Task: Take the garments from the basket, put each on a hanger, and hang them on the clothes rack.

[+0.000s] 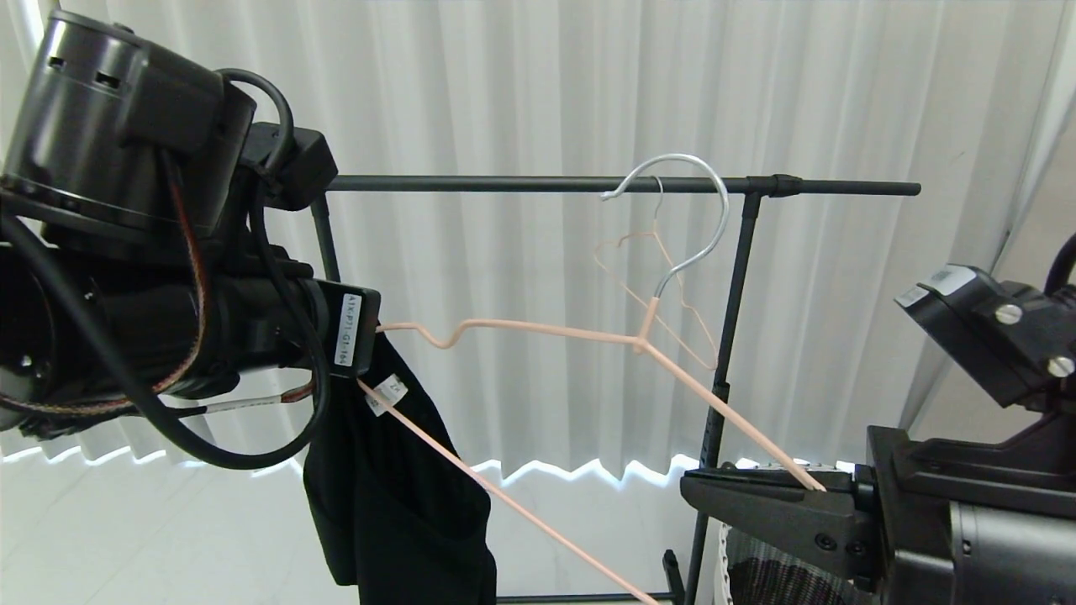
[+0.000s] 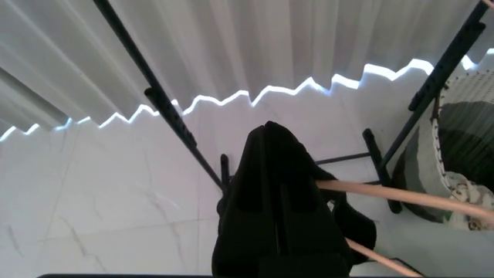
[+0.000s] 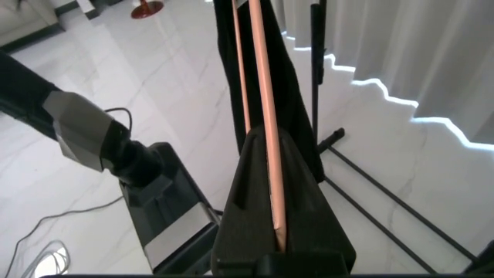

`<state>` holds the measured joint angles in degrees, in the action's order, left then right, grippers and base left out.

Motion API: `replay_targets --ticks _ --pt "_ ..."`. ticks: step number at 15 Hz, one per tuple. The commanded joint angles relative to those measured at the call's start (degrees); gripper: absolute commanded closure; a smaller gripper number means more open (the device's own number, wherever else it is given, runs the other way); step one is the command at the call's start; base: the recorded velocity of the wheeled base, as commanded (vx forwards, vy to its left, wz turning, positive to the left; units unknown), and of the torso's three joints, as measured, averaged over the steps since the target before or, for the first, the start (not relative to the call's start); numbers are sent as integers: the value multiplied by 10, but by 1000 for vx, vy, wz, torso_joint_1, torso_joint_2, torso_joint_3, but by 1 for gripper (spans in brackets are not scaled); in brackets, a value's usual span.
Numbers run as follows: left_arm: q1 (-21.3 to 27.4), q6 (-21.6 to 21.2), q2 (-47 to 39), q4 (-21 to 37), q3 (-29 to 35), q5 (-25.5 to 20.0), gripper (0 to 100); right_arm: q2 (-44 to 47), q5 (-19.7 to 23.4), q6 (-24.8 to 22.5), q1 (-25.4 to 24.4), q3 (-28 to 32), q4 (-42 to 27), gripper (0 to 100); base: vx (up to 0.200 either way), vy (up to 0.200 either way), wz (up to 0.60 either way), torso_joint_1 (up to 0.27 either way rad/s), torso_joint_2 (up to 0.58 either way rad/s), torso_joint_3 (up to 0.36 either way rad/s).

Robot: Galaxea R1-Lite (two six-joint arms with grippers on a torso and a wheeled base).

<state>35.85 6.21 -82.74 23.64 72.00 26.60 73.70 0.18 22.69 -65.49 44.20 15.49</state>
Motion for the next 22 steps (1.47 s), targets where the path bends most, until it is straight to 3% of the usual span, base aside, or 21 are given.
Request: replay_targets --ticks 1,8,17,22 --pt "10 0 2 0 1 3 100 0 -1 0 -1 0 0 100 0 0 0 0 0 0" --pt "65 -1 21 0 1 20 100 22 0 0 2 1 1 100 0 0 0 0 0 0" --pt "142 0 11 -13 45 16 100 132 -2 0 -8 44 81 100 0 0 0 0 0 0" --pt "196 -8 6 -25 68 17 100 161 -27 3 -11 48 88 100 0 0 0 0 0 0"
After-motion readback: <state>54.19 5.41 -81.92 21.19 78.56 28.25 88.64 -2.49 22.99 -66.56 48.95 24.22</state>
